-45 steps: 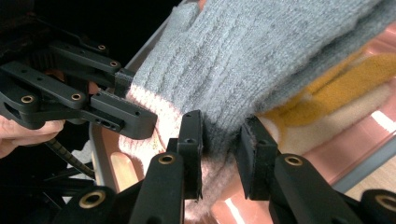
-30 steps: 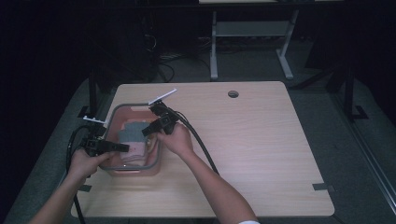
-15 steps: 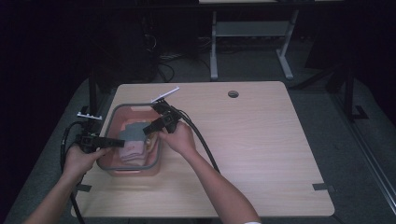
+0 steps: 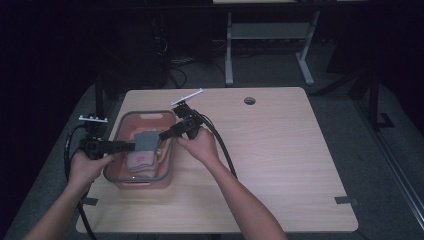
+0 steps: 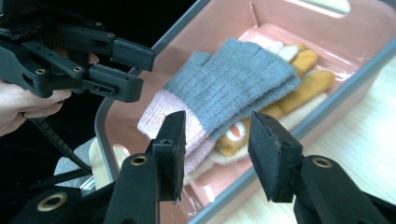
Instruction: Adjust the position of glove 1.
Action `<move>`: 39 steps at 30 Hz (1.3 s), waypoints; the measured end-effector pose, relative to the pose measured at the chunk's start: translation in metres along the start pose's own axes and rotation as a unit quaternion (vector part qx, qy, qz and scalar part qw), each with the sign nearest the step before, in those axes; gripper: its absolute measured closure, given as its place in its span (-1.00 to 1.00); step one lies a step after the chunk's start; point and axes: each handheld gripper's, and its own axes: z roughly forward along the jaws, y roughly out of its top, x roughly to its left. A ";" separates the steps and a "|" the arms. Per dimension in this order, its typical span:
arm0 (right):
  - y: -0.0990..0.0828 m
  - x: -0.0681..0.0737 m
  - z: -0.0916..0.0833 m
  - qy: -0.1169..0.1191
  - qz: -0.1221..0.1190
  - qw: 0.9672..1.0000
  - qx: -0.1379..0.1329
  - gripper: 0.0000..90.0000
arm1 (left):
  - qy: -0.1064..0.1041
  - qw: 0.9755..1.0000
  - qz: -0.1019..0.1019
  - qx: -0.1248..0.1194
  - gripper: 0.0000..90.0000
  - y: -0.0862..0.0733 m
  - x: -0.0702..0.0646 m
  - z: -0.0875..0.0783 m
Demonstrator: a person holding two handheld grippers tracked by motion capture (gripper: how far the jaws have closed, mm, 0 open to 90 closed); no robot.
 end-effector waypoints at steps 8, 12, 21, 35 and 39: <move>-0.007 -0.006 -0.016 -0.011 0.007 1.000 -0.008 0.16 | -0.006 1.000 0.019 -0.002 -0.14 0.004 -0.015 0.001; -0.010 -0.008 -0.024 -0.015 0.008 1.000 -0.014 0.13 | -0.010 1.000 0.020 -0.008 -0.16 0.006 -0.019 0.003; -0.017 -0.018 -0.041 -0.028 0.015 0.999 -0.022 0.07 | -0.017 0.999 0.033 -0.007 -0.20 0.010 -0.031 0.008; -0.021 -0.023 -0.056 -0.034 0.018 0.999 -0.029 -0.02 | -0.017 0.999 0.039 -0.013 -0.23 0.011 -0.037 0.011; -0.024 -0.025 -0.058 -0.034 0.018 0.999 -0.032 -0.02 | -0.021 0.999 0.040 -0.014 -0.24 0.013 -0.039 0.011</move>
